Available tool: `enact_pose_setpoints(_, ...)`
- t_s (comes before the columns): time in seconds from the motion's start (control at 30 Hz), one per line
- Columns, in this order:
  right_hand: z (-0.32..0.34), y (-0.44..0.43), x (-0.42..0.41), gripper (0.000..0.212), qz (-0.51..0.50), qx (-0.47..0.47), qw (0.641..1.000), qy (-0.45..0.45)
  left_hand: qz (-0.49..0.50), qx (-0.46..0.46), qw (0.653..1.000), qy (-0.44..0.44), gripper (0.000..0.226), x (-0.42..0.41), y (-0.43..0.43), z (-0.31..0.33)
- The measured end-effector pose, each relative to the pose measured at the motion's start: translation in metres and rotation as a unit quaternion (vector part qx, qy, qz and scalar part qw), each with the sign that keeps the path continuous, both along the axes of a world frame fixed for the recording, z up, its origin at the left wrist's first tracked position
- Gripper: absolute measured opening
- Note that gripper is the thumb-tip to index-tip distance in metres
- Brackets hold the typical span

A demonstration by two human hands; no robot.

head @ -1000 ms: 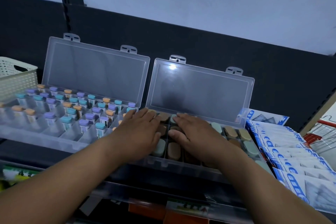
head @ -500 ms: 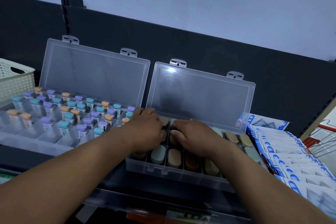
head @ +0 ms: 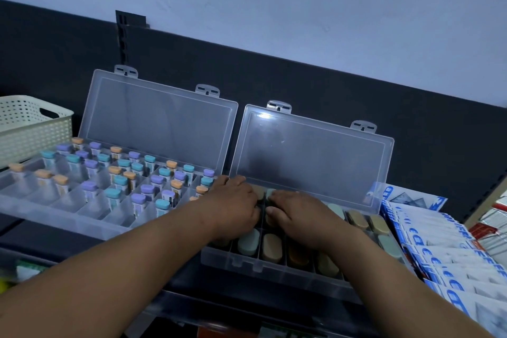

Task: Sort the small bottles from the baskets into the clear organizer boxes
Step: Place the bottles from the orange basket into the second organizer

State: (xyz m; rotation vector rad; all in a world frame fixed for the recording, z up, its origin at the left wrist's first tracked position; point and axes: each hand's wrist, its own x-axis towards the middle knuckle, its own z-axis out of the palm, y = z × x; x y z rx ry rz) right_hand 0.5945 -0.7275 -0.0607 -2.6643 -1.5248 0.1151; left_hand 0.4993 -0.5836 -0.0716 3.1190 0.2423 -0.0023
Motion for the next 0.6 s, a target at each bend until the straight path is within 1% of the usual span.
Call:
enact_pose_setpoints(0.07, 0.001, 0.0, -0.001, 0.032, 0.0, -0.002, 1.0, 0.004, -0.005, -0.019, 1.0, -0.005, 0.049, -0.004, 0.0, 0.002)
enact_pose_setpoints(0.2, 0.007, -0.006, -0.002, 0.053, -0.017, 0.016, 1.0, 0.013, -0.008, -0.032, 0.998, -0.044, 0.055, -0.016, 0.007, 0.012)
enact_pose_setpoints(0.27, 0.011, -0.008, -0.002, 0.058, -0.021, 0.029, 0.999, 0.01, -0.004, -0.04, 0.997, -0.064, 0.06, -0.027, 0.017, 0.017)
enact_pose_setpoints(0.37, 0.022, -0.012, -0.009, 0.061, -0.034, 0.044, 0.998, 0.017, 0.005, -0.065, 0.995, -0.079, 0.065, -0.05, 0.035, 0.028)
enact_pose_setpoints(0.47, 0.03, -0.01, -0.024, 0.06, -0.052, 0.084, 0.995, 0.021, 0.025, -0.088, 0.991, -0.1, 0.069, -0.079, 0.06, 0.041)
enact_pose_setpoints(0.6, 0.037, 0.024, -0.062, 0.058, -0.046, 0.096, 0.994, 0.022, 0.077, -0.086, 0.987, -0.112, 0.07, -0.112, 0.102, 0.05)
